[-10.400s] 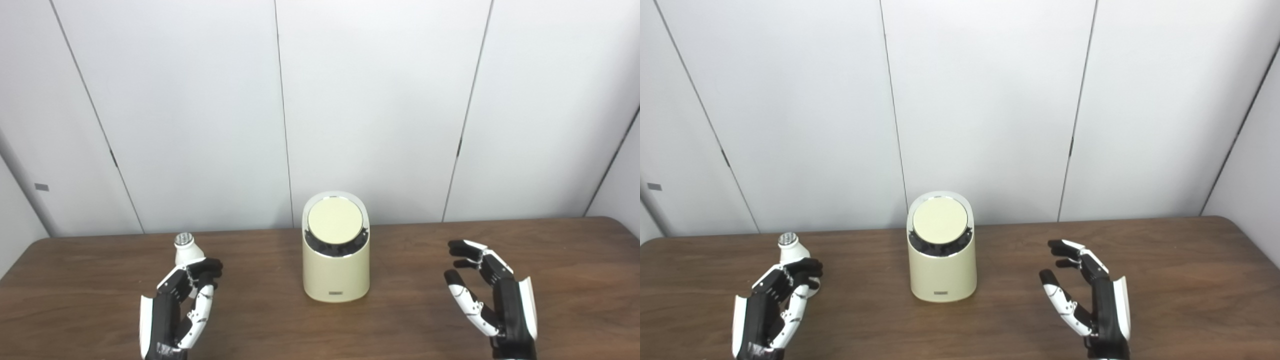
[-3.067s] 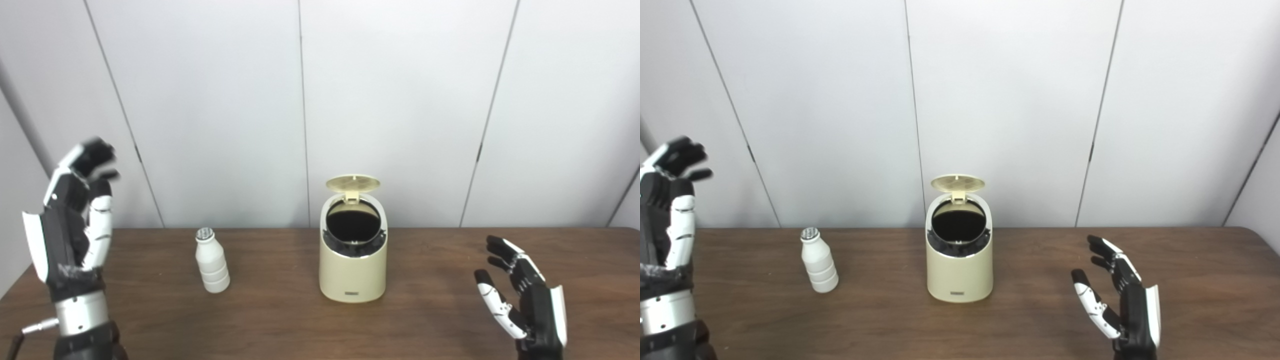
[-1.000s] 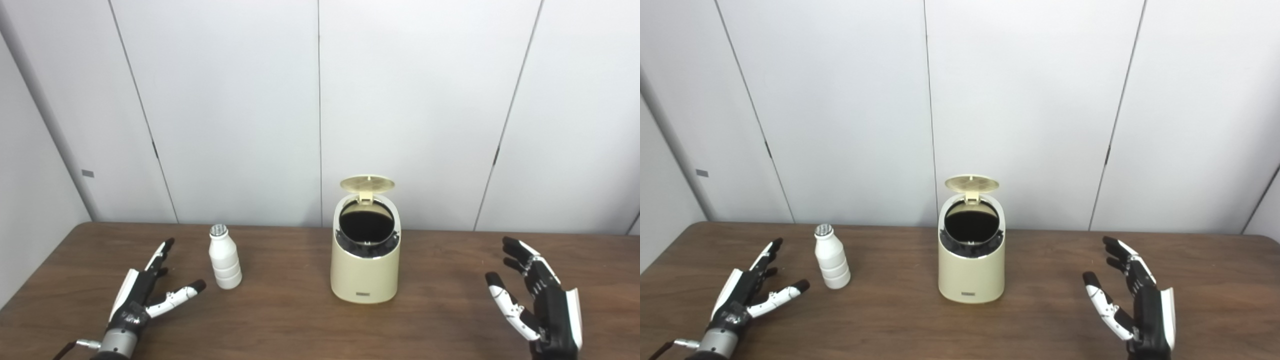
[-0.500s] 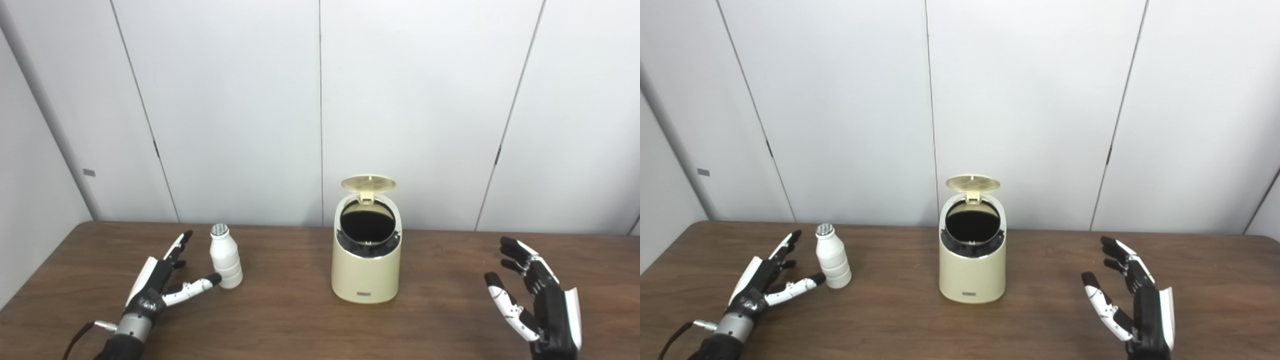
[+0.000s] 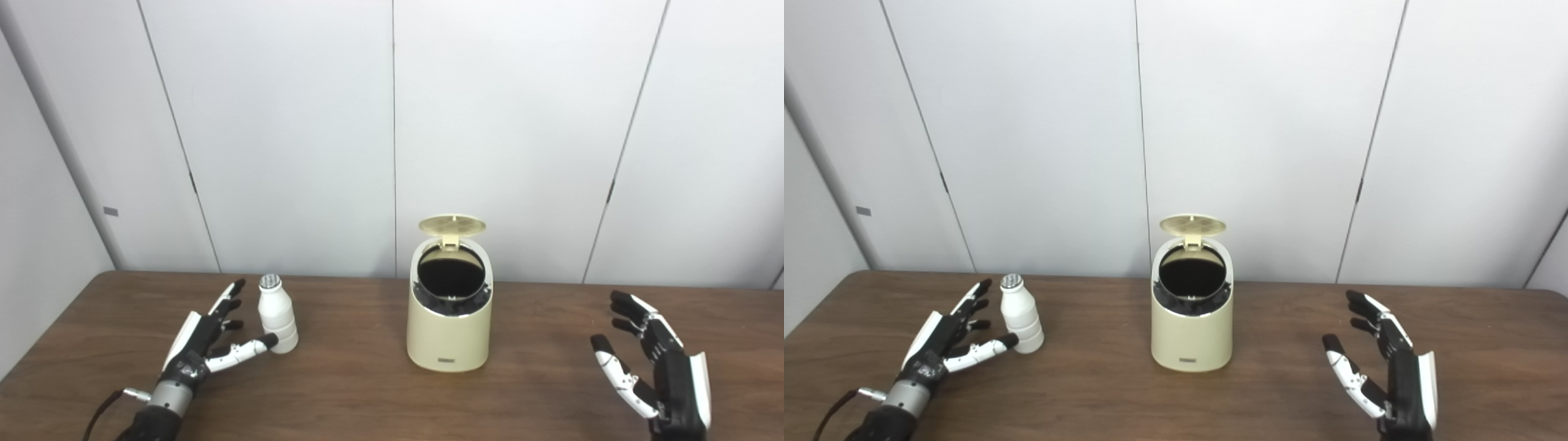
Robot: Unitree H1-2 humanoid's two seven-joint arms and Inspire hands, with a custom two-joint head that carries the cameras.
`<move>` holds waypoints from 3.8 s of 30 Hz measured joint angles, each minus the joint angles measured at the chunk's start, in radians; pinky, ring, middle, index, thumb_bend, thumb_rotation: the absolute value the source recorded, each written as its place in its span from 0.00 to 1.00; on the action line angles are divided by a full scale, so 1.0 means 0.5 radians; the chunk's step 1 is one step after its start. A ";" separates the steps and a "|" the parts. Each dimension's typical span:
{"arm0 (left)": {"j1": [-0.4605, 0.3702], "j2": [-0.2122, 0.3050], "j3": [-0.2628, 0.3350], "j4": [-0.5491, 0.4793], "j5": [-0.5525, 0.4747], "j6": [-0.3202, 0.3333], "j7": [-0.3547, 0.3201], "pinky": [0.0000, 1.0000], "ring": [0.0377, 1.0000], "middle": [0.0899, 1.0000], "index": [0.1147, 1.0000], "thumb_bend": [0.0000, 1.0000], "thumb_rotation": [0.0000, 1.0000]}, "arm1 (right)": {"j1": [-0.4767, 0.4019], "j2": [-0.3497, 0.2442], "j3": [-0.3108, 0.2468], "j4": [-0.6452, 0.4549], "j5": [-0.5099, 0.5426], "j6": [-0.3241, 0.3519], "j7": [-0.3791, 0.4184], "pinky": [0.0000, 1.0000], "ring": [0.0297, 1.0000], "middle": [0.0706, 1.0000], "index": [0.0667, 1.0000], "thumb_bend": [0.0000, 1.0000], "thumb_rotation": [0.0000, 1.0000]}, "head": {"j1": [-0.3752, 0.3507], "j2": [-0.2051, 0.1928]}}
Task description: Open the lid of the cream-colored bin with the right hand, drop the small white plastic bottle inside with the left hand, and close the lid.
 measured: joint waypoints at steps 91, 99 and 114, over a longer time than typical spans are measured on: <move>-0.089 -0.356 -0.231 -0.889 0.741 -0.325 0.964 0.37 0.43 0.43 0.41 0.50 0.00 | 0.012 0.059 -0.050 -0.052 -0.101 0.074 0.057 0.71 0.77 0.76 0.71 0.22 0.42 | -0.074 -0.009; -0.099 -0.323 -0.463 -1.076 0.963 -0.335 1.080 0.37 0.42 0.44 0.41 0.50 0.00 | 0.004 0.064 -0.048 -0.039 -0.098 0.074 0.061 0.73 0.78 0.77 0.72 0.23 0.43 | -0.083 -0.018; -0.303 -0.224 -0.847 -1.009 1.152 -0.339 1.379 0.34 0.41 0.45 0.42 0.50 0.00 | -0.007 0.082 -0.044 -0.029 -0.102 0.103 0.077 0.73 0.79 0.77 0.72 0.24 0.48 | -0.162 -0.034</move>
